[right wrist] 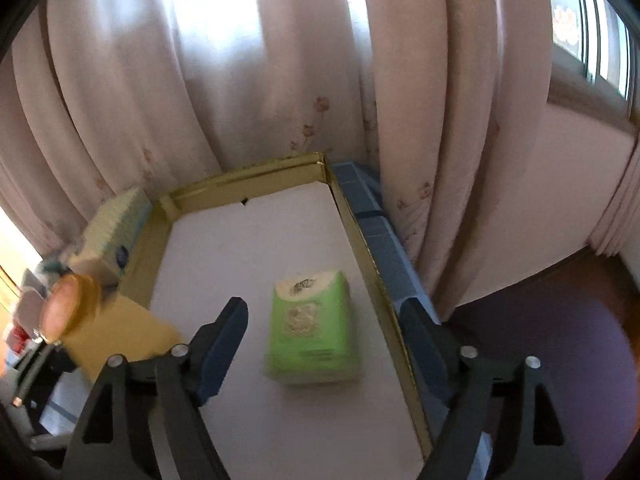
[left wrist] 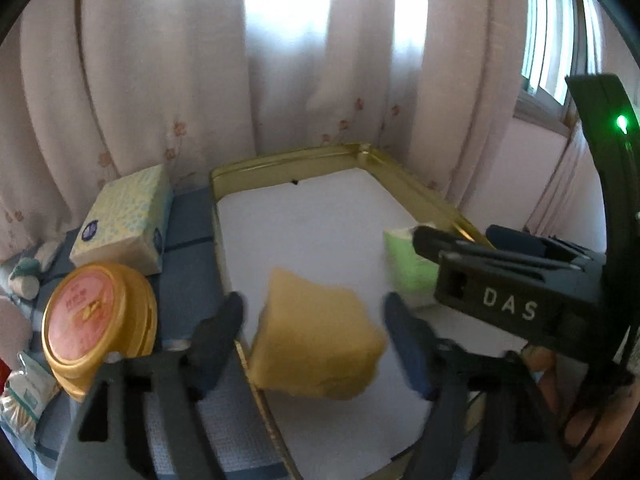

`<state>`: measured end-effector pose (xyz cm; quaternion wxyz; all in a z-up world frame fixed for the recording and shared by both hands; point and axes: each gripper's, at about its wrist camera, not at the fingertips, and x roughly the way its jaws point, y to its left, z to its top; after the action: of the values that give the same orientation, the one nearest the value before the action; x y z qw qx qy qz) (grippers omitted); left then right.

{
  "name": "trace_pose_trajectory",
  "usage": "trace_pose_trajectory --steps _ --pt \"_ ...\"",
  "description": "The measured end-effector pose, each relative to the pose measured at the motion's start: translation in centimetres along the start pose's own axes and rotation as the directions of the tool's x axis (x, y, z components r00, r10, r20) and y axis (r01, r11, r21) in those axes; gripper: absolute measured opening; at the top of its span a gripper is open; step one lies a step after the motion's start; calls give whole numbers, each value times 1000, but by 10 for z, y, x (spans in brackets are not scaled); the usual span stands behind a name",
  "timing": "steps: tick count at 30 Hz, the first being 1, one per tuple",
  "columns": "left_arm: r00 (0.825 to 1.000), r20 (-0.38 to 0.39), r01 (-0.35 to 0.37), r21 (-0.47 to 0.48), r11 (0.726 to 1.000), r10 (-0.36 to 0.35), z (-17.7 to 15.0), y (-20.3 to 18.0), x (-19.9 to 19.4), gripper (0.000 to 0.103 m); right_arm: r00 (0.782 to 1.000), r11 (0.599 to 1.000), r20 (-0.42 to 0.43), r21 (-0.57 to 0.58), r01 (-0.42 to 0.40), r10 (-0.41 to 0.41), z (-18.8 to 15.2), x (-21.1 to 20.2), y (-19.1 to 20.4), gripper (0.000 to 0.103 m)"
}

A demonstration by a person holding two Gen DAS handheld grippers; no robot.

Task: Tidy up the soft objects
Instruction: 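Carry sponge and tissue pack into the gold tray and open both tools, then move the right tool to the cotton swab bag and grasp it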

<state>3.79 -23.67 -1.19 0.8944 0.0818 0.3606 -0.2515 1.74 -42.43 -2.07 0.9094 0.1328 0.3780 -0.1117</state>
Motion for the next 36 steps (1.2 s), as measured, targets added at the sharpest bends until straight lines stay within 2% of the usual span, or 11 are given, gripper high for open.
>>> trace_pose_trajectory --steps 1,2,8,11,13,15,17,19,22,28,36 --pt "1000 6 -14 4 1000 14 0 -1 -1 101 1000 1000 9 9 -11 11 0 -3 -3 81" --pt "999 28 -33 7 999 33 0 -1 -7 103 999 1000 25 16 -25 24 -1 -7 -4 81" --pt "987 144 -75 25 997 71 5 5 -43 103 981 992 186 98 -78 58 -7 -42 -6 81" --pt "982 166 -92 -8 996 92 -2 20 -56 103 959 985 279 145 -90 46 -20 -67 -1 81" --pt "981 167 -94 -39 995 99 -10 35 -61 103 936 983 351 153 -100 41 -36 -82 10 81" --pt "980 153 -116 -69 991 125 -20 50 -63 103 924 982 380 155 -107 40 -47 -86 21 81" --pt "977 137 -153 -81 985 163 -32 66 -65 103 925 982 376 149 -115 51 -58 -86 36 81" --pt "966 135 -212 -84 974 222 -46 83 -71 103 928 983 364 129 -134 79 -64 -85 48 81" --pt "940 144 -297 -101 950 309 -66 112 -83 103 929 983 350 84 -160 121 -75 -86 76 81" --pt "910 131 -369 -171 913 393 -95 167 -102 103 934 974 287 16 -227 213 -90 -80 125 81" --pt "862 73 -465 -281 840 501 -139 241 -126 103 927 944 184 -113 -309 326 -104 -65 194 81"
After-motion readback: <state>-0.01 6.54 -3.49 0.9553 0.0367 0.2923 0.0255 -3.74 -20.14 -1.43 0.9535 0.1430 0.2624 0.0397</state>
